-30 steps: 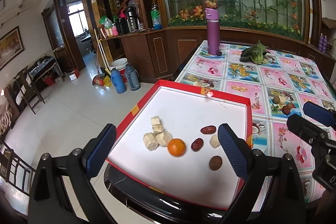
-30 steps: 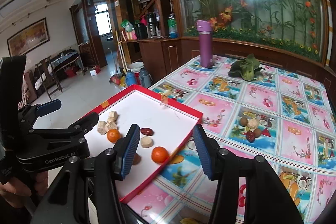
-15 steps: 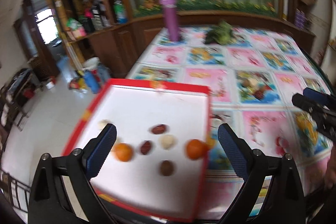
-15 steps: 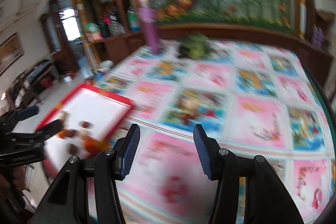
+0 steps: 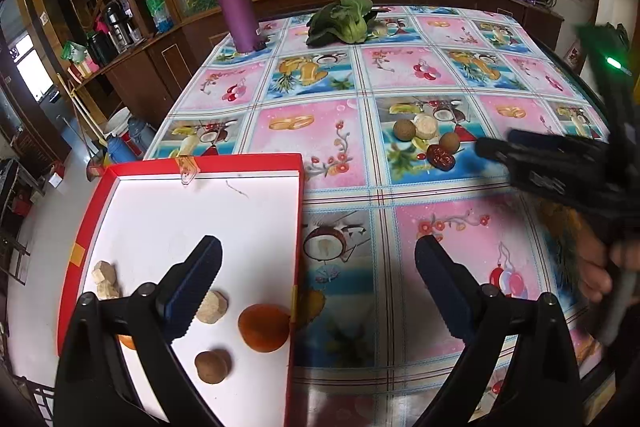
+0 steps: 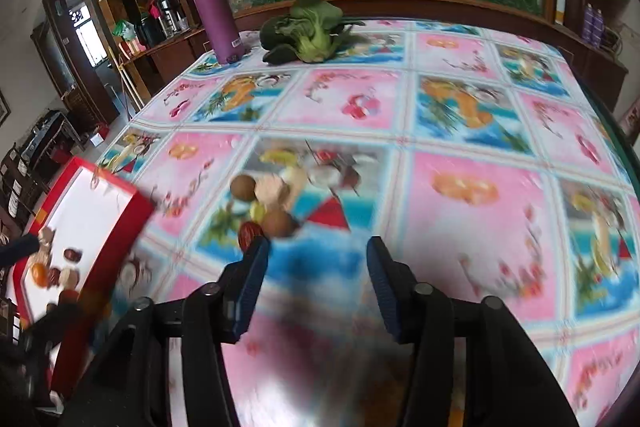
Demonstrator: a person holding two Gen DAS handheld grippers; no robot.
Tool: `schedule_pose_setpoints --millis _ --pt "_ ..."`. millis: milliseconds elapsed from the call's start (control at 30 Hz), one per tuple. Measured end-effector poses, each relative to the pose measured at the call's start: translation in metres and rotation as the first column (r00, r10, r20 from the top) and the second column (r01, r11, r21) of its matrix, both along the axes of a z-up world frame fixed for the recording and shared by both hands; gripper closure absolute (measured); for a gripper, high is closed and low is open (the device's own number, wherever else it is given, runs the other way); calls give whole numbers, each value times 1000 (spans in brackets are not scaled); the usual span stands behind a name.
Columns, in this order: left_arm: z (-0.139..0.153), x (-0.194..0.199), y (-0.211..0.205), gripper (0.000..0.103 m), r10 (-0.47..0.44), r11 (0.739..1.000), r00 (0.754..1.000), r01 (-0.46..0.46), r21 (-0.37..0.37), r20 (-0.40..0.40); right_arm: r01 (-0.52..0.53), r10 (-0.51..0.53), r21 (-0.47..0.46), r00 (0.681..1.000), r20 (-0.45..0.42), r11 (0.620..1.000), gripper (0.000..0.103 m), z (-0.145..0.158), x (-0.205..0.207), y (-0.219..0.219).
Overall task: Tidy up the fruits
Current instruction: 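Grasp a brown round fruit with the right tool while the left tool grasps a red date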
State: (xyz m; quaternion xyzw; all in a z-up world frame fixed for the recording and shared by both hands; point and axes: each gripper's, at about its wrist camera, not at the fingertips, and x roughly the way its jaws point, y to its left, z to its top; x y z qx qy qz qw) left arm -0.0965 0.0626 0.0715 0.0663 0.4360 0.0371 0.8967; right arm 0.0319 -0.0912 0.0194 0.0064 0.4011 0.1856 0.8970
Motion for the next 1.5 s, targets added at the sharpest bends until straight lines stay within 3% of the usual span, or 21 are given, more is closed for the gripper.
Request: schedule_pose_setpoints --millis 333,367,667,900,1067,1133,1233,1267,1300,1333,1500 --pt "7 4 13 6 15 1000 1000 -14 -28 6 -38 36 -40 999 -36 998 77 -16 23 33" --pt "7 5 12 6 14 999 1000 -14 -29 4 -27 26 -39 999 -34 999 83 -16 23 31" --pt "-2 38 -13 6 -28 997 1000 28 -65 -2 10 -8 28 996 -85 1000 83 -16 11 -19" --pt "-30 86 -41 6 43 989 998 -48 -141 -39 28 -20 81 996 -92 996 83 -17 -2 -40" --pt "-43 100 -59 16 35 985 998 -45 -166 -59 34 -26 83 995 -95 996 83 -18 -1 -40" --pt "-49 105 -61 34 30 983 996 -44 -176 -79 34 -26 82 995 -95 996 83 -18 -2 -40" --pt "-55 107 -63 52 18 986 997 -30 -161 -70 29 -21 83 995 -96 996 83 -18 -3 -39" --pt "-55 107 -64 53 10 987 998 -21 -161 -67 29 -21 80 995 -93 996 83 -18 -3 -39" --pt "-54 107 -63 63 6 986 998 -17 -167 -66 28 -21 76 996 -92 997 83 -18 -3 -38" --pt "-53 107 -62 81 0 986 998 -10 -167 -61 28 -21 73 996 -88 997 83 -18 -4 -37" --pt "-50 100 -57 80 -8 987 999 1 -162 -47 11 -8 53 998 -59 999 83 -18 -7 -31"
